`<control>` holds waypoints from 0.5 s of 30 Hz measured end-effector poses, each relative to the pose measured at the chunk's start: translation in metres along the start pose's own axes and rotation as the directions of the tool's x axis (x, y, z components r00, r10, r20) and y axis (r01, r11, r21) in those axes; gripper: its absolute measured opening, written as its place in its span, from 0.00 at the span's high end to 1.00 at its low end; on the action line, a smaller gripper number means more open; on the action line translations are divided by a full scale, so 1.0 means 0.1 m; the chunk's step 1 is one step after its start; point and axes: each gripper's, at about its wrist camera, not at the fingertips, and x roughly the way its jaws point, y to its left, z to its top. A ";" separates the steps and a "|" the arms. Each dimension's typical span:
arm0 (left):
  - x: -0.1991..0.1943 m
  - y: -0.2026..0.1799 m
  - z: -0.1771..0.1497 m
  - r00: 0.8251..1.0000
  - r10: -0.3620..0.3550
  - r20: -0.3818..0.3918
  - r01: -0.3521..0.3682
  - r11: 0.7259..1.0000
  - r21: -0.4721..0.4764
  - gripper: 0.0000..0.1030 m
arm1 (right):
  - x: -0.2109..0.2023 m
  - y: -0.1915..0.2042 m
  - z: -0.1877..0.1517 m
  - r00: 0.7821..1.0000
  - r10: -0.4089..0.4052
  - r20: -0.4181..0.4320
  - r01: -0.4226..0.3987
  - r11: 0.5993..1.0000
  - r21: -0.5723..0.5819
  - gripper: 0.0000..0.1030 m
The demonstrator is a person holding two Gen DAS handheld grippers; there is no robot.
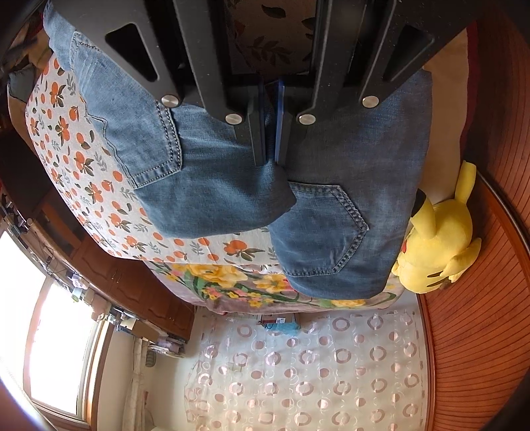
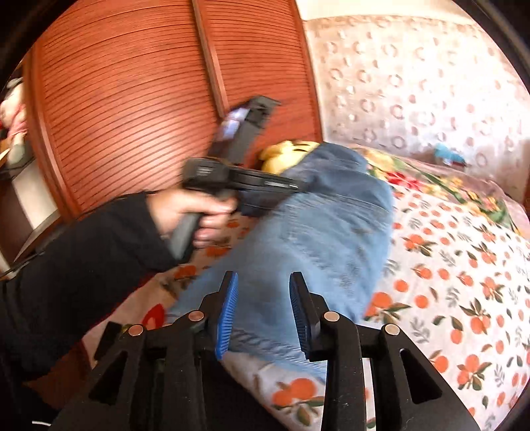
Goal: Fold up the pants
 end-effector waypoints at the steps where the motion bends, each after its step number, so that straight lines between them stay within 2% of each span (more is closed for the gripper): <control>1: -0.02 0.00 -0.01 1.000 0.007 0.004 -0.007 1.000 0.000 0.95 | 0.02 -0.01 -0.03 1.000 -0.018 -0.004 0.018 1.000 0.001 0.68; 3: -0.12 0.02 -0.01 0.998 0.055 0.013 -0.055 0.998 -0.009 0.94 | 0.20 -0.04 -0.09 0.999 -0.034 -0.038 0.035 0.999 0.016 0.68; 5: -0.27 0.07 -0.03 0.997 0.062 0.042 -0.061 0.998 -0.032 0.94 | 0.43 0.01 -0.13 0.998 -0.012 -0.054 0.014 0.999 0.033 0.68; 8: -0.59 0.09 -0.08 0.994 0.031 0.107 -0.024 0.997 -0.068 0.94 | 0.55 0.10 -0.17 0.996 0.019 -0.083 -0.015 0.999 0.041 0.67; 10: -0.78 0.00 -0.11 0.990 0.006 0.143 0.002 0.999 -0.053 0.91 | 0.63 0.17 -0.19 0.995 0.018 -0.096 -0.015 0.999 0.036 0.67; 15: -0.91 -0.31 -0.13 0.985 -0.071 0.157 0.070 0.997 0.014 0.90 | 0.71 0.23 -0.21 0.995 0.035 -0.098 -0.031 0.999 0.043 0.67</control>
